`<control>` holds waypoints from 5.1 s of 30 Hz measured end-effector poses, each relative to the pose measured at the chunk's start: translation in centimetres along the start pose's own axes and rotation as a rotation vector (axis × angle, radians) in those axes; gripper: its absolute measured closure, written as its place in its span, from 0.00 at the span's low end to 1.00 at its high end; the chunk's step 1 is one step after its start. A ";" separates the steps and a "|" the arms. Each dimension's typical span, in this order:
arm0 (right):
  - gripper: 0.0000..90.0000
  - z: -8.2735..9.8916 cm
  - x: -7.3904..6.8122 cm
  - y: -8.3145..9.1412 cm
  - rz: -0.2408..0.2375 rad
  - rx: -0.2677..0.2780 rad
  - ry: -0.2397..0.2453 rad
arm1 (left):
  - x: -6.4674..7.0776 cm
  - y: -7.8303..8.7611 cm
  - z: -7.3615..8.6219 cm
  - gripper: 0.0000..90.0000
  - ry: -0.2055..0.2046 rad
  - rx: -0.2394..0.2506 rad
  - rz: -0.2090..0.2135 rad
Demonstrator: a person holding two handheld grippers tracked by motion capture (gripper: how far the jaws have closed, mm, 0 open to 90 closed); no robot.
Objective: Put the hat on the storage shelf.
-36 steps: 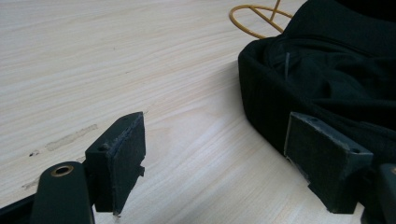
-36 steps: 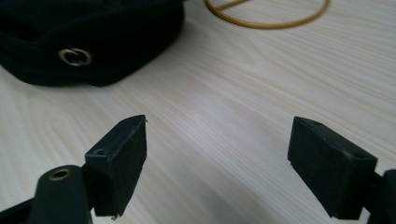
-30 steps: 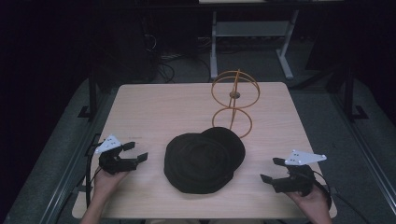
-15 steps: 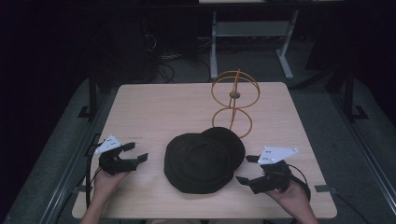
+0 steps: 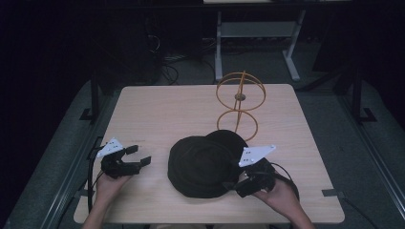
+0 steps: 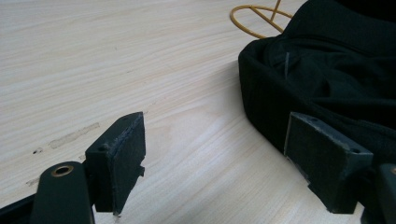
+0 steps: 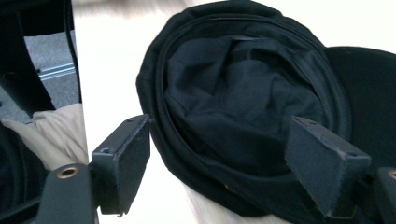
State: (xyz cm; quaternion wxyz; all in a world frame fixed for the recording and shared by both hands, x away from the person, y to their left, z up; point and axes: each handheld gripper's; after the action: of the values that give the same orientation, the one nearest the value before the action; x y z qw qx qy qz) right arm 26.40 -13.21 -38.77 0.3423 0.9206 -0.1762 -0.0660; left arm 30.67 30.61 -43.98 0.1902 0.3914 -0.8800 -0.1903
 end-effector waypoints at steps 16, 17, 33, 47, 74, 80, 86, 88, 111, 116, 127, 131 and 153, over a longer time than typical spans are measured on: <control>0.34 -2.2 -1.6 -2.7 -0.035 -0.020 0.078 | -0.1 0.1 0.0 0.23 0.006 0.009 0.016; 0.34 -2.3 -1.7 -2.8 -0.039 -0.020 0.077 | -0.1 0.1 0.0 0.23 0.007 0.009 0.017; 0.43 -3.4 -2.9 -5.1 -0.098 -0.045 0.142 | -0.1 0.0 0.0 0.23 0.005 0.006 0.019; 0.60 -3.5 -2.9 -7.8 -0.119 -0.130 0.161 | -0.1 0.1 0.0 0.23 0.000 0.005 0.017; 0.83 -2.9 -4.0 -10.0 -0.080 -0.251 0.188 | 0.1 -0.1 0.0 0.22 0.002 0.011 0.033; 0.84 -4.1 -3.8 -8.0 -0.096 -0.175 0.172 | 0.2 -0.2 0.0 0.22 -0.003 0.013 0.042; 0.82 -5.5 -3.1 -4.6 -0.089 -0.077 0.134 | 0.9 -0.5 -0.2 0.22 -0.022 0.003 0.061; 0.82 -5.6 -3.1 -4.2 -0.090 -0.069 0.125 | 1.2 -0.7 -0.3 0.22 -0.033 0.004 0.068; 0.81 -6.5 -1.3 1.0 -0.089 0.102 0.054 | 7.1 -2.8 -2.0 0.22 -0.170 0.022 0.239; 0.81 -6.5 -1.2 1.7 -0.080 0.118 0.045 | 8.2 -3.3 -2.6 0.22 -0.186 0.031 0.263; 0.81 -6.4 -0.8 2.4 -0.077 0.137 0.035 | 10.7 -4.9 -4.5 0.20 -0.239 0.046 0.324; 0.81 -6.4 -0.8 2.7 -0.093 0.155 0.040 | 11.8 -5.8 -5.4 0.20 -0.262 0.066 0.323; 0.80 -5.4 0.1 3.9 -0.113 0.226 -0.019 | 13.0 -5.4 -8.1 0.95 -0.300 0.063 0.345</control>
State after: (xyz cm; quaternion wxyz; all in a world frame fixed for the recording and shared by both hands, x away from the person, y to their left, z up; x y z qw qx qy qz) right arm 26.68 -12.71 -32.17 0.2305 0.9610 -0.1337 -0.0735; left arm 29.90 15.87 -37.23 0.0747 0.2080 -0.9578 -0.1836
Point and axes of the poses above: each handheld gripper's, and its own axes: y roughly backward along the jaws, z roughly out of its underside, x roughly to its right, and after that the axes turned 3 degrees about y, right-handed
